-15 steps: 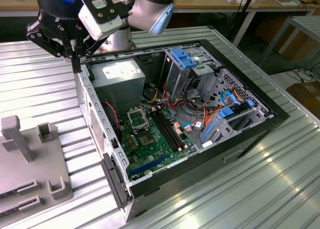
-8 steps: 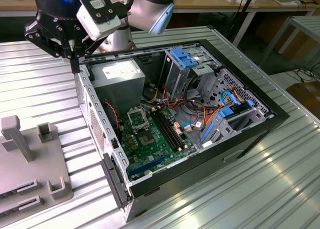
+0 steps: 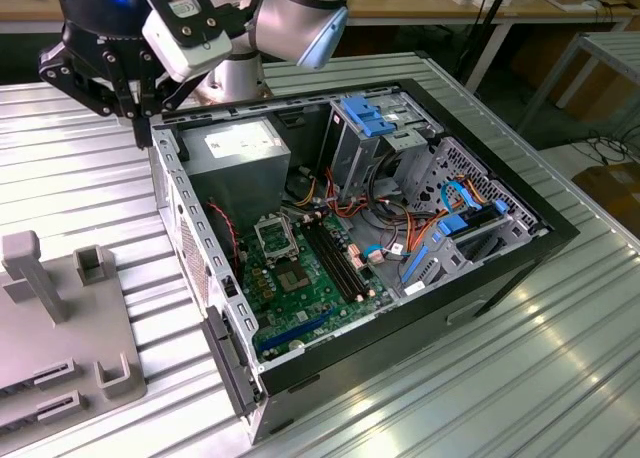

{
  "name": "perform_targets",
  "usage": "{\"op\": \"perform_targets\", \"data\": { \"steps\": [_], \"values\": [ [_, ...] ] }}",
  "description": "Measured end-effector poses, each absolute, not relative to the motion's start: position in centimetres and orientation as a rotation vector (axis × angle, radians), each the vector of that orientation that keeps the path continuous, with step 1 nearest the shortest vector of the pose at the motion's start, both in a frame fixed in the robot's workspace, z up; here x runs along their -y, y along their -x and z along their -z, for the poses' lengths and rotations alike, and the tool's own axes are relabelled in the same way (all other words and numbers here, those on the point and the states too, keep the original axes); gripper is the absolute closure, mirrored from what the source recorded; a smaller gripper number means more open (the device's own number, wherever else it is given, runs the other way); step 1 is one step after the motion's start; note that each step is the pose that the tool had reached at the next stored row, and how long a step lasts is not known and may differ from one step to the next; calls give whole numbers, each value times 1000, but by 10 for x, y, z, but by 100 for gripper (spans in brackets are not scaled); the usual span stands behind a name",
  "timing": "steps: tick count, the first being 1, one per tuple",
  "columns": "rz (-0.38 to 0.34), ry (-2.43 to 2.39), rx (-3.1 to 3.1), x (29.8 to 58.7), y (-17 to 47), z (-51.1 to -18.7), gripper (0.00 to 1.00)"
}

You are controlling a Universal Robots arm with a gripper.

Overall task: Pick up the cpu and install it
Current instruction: 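Reach for the cpu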

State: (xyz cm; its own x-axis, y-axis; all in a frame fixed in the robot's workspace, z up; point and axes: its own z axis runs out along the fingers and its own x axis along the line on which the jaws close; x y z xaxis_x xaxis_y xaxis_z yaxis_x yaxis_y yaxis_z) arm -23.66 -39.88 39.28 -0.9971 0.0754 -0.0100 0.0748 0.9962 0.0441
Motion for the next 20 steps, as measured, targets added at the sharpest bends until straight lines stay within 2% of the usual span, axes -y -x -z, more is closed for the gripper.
{"op": "perform_targets", "data": {
  "steps": [20],
  "values": [
    [-68,-118,-3132,399,244,-393,89]
  ]
}}
